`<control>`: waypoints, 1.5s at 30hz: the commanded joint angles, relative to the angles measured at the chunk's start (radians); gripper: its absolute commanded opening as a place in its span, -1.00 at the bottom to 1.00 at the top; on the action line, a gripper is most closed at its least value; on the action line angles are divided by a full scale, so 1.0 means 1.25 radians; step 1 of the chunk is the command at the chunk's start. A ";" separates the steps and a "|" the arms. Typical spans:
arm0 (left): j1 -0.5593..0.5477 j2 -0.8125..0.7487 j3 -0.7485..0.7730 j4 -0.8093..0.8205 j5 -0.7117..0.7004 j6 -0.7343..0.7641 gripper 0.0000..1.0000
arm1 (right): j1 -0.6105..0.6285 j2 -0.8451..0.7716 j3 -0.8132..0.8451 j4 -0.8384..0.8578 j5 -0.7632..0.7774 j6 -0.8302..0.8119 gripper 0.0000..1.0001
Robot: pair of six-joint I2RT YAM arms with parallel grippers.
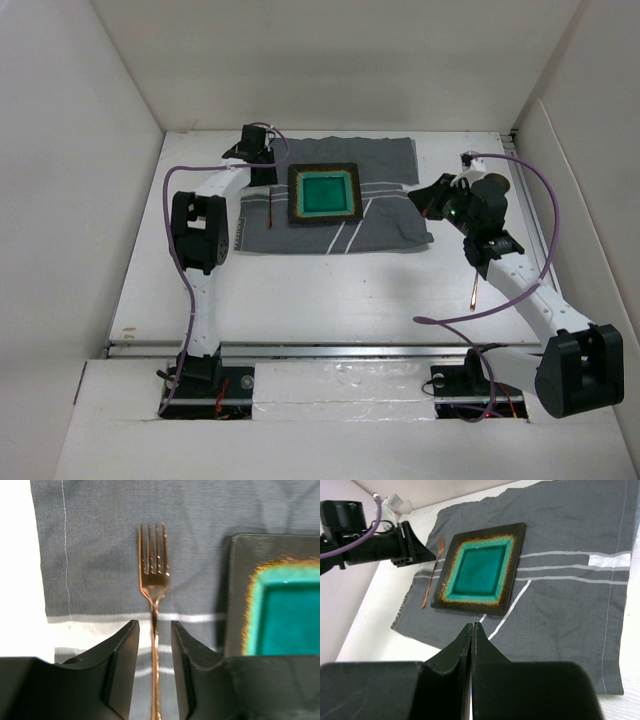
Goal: Set the dinner table for one person
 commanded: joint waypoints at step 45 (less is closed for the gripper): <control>-0.281 -1.626 -0.919 0.046 0.366 -0.127 -0.60 | -0.260 0.123 -0.019 -0.517 0.460 0.047 -0.14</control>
